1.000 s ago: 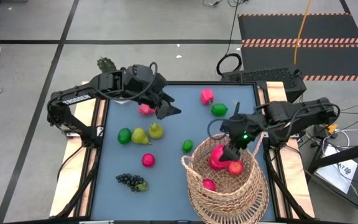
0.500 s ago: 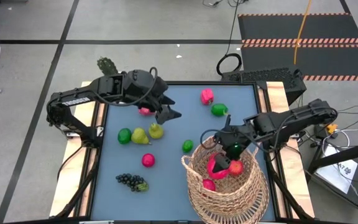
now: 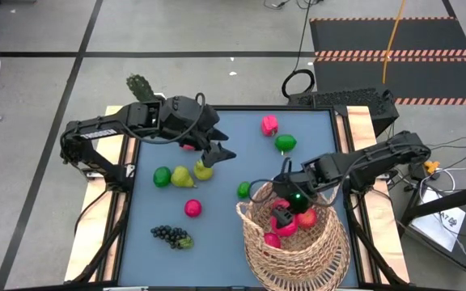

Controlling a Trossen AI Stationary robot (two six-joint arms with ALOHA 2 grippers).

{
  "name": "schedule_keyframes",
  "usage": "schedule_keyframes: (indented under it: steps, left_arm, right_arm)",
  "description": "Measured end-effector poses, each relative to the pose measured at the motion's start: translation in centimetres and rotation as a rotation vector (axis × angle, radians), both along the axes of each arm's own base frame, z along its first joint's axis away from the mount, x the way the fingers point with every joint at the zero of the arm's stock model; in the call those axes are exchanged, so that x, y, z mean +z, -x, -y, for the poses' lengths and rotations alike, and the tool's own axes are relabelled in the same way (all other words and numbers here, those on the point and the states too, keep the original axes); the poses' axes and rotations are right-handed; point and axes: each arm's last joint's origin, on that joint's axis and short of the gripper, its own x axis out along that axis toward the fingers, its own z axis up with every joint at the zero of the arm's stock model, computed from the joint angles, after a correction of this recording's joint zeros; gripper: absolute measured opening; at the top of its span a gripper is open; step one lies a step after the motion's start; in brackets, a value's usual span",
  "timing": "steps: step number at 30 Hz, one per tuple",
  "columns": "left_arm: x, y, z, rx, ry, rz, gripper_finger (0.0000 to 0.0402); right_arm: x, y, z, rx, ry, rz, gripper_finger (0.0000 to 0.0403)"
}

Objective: Build produce basket
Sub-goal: Put the red apple into the brown basket

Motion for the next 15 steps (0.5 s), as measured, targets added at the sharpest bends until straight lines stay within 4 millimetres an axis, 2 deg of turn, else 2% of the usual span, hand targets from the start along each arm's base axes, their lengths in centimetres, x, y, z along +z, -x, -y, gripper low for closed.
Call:
schedule_keyframes:
  steps: [6,15]
  left_arm:
    - [0.0,0.0,0.0,0.002,0.0,0.0,0.0399]
    - [0.0,0.0,0.2,-0.005,-0.001,0.0,0.0399]
  right_arm:
    - [-0.6,0.2,0.1,-0.004,0.011,-0.039,0.0375]
    - [-4.0,0.8,0.3,-0.007,0.023,-0.11,0.0375]
